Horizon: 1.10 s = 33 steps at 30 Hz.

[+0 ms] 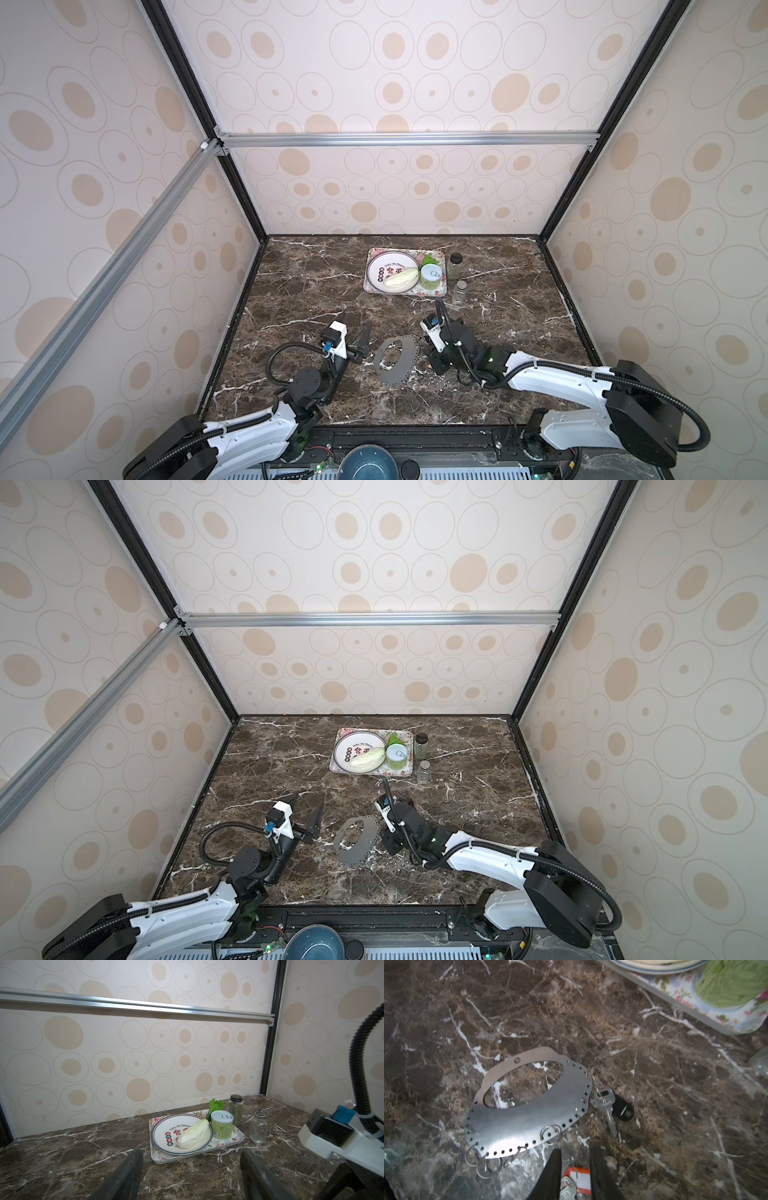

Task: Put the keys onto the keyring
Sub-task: 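Set the metal plate flat on the table beside the keys with the right gripper, then open the right gripper and draw it back while the left gripper reaches toward the plate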

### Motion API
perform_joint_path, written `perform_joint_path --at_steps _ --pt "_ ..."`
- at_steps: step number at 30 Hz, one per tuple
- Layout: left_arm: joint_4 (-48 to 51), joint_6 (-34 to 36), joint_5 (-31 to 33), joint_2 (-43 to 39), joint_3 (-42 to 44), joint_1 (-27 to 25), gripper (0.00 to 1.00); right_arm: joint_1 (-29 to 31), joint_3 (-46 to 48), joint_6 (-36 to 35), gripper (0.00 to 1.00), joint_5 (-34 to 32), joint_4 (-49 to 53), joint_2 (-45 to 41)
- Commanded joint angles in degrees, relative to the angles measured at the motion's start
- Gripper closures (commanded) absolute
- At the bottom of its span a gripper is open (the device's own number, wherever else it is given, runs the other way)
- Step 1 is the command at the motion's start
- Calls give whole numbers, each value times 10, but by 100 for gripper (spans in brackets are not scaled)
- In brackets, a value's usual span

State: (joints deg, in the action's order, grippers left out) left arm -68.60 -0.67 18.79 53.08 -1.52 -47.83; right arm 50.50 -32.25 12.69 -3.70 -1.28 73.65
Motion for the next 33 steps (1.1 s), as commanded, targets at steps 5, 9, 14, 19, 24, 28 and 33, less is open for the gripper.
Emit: perform_joint_path --at_steps 5,9,14,19,24,28,33 --pt "68 -16 -63 55 -74 6 27 -3 -35 42 73 84 -31 40" --pt "85 -16 -76 75 -91 6 28 -5 -46 54 72 85 -13 57" --pt "96 -8 -73 85 -98 6 28 -9 -66 68 72 100 9 88" --pt "102 -4 -61 76 -97 6 28 -8 -66 71 72 101 12 76" --pt "97 -1 -47 59 -88 6 27 20 -50 107 75 48 -4 50" --pt "92 8 -30 50 -80 6 26 72 -54 133 76 -55 -7 57" --pt "86 11 -18 52 -76 6 26 102 -29 232 76 -117 -35 63"
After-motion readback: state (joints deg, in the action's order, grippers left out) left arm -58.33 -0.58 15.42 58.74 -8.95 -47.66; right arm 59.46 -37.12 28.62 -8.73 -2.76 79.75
